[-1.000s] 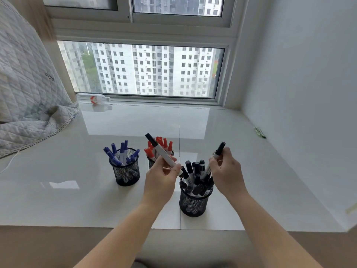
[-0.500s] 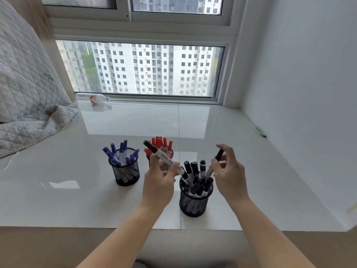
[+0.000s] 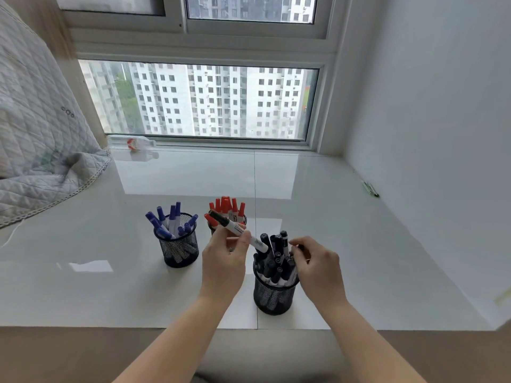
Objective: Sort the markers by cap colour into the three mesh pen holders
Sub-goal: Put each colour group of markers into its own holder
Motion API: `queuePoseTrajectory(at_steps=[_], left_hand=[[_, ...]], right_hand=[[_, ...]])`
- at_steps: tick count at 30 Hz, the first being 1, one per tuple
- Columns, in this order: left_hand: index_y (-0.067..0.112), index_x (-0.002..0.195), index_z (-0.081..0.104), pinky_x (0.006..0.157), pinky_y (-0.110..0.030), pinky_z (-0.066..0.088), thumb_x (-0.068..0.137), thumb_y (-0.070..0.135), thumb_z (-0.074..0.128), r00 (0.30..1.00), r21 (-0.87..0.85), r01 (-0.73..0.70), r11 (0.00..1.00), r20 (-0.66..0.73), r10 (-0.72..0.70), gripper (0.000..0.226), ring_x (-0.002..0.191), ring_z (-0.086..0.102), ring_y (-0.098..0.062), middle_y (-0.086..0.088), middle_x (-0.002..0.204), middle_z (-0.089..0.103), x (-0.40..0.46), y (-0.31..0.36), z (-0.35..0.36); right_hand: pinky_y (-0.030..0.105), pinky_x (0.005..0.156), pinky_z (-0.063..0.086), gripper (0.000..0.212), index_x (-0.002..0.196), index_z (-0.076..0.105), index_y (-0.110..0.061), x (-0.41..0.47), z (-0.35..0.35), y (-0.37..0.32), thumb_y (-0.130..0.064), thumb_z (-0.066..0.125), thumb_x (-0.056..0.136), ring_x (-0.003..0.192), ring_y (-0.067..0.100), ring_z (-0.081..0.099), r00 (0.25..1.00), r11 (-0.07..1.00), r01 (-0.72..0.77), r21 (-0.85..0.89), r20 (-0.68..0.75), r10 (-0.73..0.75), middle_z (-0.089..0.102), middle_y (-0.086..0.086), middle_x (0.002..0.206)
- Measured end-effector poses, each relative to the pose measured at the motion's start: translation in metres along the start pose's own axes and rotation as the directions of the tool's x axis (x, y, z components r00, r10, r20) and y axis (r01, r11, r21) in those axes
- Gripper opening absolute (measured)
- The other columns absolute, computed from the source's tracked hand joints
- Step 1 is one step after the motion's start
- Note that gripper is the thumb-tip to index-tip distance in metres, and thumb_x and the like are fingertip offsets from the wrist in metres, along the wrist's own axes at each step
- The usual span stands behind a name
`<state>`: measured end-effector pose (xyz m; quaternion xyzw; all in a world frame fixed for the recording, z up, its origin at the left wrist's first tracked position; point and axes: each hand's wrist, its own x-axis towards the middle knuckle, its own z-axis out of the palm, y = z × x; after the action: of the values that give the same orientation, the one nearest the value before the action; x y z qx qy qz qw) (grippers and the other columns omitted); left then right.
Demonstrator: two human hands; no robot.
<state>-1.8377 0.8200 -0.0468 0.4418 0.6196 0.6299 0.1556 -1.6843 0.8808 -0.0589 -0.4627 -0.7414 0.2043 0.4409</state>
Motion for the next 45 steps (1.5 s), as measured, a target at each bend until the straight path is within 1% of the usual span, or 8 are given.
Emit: queuePoseTrajectory(at_steps=[9,15,19,29,33,37,40,45], left_hand=[[0.042,0.123,0.025,0.055,-0.005,0.046,0.078,0.01,0.069,1.0,-0.043,0.009,0.999,-0.01,-0.009,0.071,0.059,0.067,-0.003,0.02,0.097,0.055,0.004,0.004,-0.012],[0.038,0.115,0.03,0.049,-0.014,0.048,0.089,0.022,0.058,0.995,0.141,-0.097,0.985,0.017,0.096,0.042,0.056,0.065,-0.003,0.02,0.093,0.06,0.008,0.003,-0.012],[0.031,0.113,0.033,0.052,-0.028,0.052,0.093,0.029,0.051,0.968,0.327,-0.251,0.911,0.081,0.238,0.027,0.062,0.067,-0.009,0.014,0.08,0.065,0.006,0.005,-0.005],[0.027,0.101,0.038,0.049,-0.028,0.039,0.096,0.028,0.044,0.934,0.431,-0.356,0.829,0.175,0.311,0.008,0.054,0.05,-0.018,0.011,0.059,0.05,-0.004,-0.007,0.003],[0.02,0.091,0.059,0.057,-0.024,0.039,0.093,0.026,0.043,0.913,0.509,-0.407,0.758,0.251,0.322,0.018,0.075,0.057,-0.014,0.01,0.082,0.062,-0.015,-0.015,0.007],[0.026,0.092,0.066,0.081,-0.025,0.046,0.096,0.027,0.042,0.958,0.312,-0.233,0.921,0.236,0.162,0.024,0.099,0.054,-0.005,0.02,0.103,0.056,-0.017,-0.029,0.011],[0.042,0.114,0.05,0.094,-0.02,0.042,0.092,0.048,0.043,0.954,0.137,-0.149,0.979,0.28,0.107,0.024,0.114,0.045,0.005,0.022,0.121,0.047,-0.027,-0.038,0.007],[0.045,0.137,0.017,0.103,-0.014,0.03,0.064,0.06,0.069,0.929,0.112,-0.045,0.993,0.37,0.0,0.092,0.129,0.03,0.008,0.025,0.139,0.032,-0.044,-0.057,0.009]], right_hand=[[0.005,0.073,0.038,0.022,0.098,0.071,-0.021,-0.019,0.004,0.009,-0.014,0.05,0.094,0.089,0.011,0.06,0.998,0.992,-0.036,0.123,0.054,0.03,0.064,-0.012,0.086],[0.016,0.089,0.04,0.069,0.125,0.043,-0.033,-0.029,0.001,0.011,-0.073,0.05,0.07,0.112,0.0,0.044,0.982,0.985,-0.042,0.165,0.191,0.01,0.043,-0.025,0.115],[0.001,0.082,0.032,0.096,0.134,0.02,-0.044,-0.033,0.011,0.013,-0.048,0.08,0.059,0.111,-0.019,0.032,0.968,0.982,-0.118,0.145,0.239,0.081,0.028,-0.035,0.122],[0.008,0.085,0.035,0.102,0.137,0.021,-0.046,-0.036,0.019,0.013,-0.049,0.083,0.056,0.113,-0.004,0.049,0.956,0.947,-0.225,0.229,0.242,0.168,0.05,-0.022,0.127],[0.0,0.076,0.038,0.095,0.124,0.018,-0.064,-0.037,0.018,0.011,-0.054,0.08,0.053,0.108,-0.016,0.046,0.958,0.952,-0.202,0.23,0.247,0.144,0.049,-0.032,0.12],[0.007,0.082,0.036,0.105,0.139,0.018,-0.044,-0.037,0.018,0.018,-0.042,0.084,0.058,0.112,0.0,0.05,0.948,0.952,-0.221,0.21,0.274,0.159,0.048,-0.022,0.126],[0.016,0.095,0.037,0.109,0.142,0.012,-0.044,-0.037,0.011,0.023,-0.04,0.083,0.06,0.118,-0.001,0.046,0.932,0.96,-0.212,0.185,0.335,0.142,0.045,-0.022,0.129],[0.015,0.101,0.034,0.08,0.139,0.015,-0.043,-0.032,-0.011,0.022,-0.036,0.062,0.075,0.123,-0.011,0.038,0.932,0.958,-0.128,0.255,0.362,0.028,0.044,-0.02,0.132]])
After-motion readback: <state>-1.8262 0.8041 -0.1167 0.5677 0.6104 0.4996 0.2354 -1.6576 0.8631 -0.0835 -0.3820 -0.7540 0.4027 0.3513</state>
